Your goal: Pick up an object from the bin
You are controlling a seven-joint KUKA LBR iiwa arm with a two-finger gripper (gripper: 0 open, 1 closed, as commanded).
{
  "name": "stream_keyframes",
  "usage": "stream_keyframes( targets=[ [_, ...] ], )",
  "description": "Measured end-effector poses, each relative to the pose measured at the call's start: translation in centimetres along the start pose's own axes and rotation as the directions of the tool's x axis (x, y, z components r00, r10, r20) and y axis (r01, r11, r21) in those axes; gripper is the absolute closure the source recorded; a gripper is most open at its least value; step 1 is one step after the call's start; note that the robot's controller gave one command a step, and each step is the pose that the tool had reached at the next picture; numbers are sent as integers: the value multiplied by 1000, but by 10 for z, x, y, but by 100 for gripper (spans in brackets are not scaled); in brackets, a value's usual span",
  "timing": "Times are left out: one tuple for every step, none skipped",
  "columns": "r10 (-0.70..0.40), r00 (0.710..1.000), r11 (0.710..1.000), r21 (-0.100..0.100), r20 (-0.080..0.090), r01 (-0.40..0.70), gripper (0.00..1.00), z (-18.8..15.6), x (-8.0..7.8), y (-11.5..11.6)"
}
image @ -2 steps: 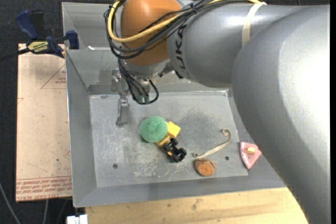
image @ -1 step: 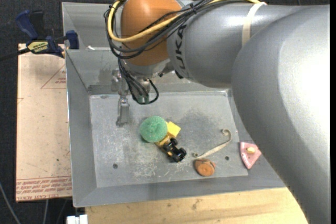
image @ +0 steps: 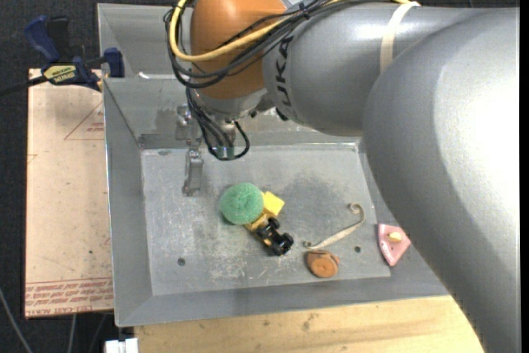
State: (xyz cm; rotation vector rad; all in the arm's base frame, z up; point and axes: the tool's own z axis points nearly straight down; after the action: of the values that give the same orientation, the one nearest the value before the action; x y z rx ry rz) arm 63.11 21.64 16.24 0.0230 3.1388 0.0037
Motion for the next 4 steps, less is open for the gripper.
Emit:
stream_keyframes(
  targets=[
    [28,1000,1000,0,-1,-28,0,-10,-5,-26],
    [13,1000,1000,2,2,-13,0,-5,-21,-33],
    [79,997,997,2,-1,-79,100,19,-6,-85],
    [79,997,997,1,-1,-79,0,19,-6,-85]
  ],
)
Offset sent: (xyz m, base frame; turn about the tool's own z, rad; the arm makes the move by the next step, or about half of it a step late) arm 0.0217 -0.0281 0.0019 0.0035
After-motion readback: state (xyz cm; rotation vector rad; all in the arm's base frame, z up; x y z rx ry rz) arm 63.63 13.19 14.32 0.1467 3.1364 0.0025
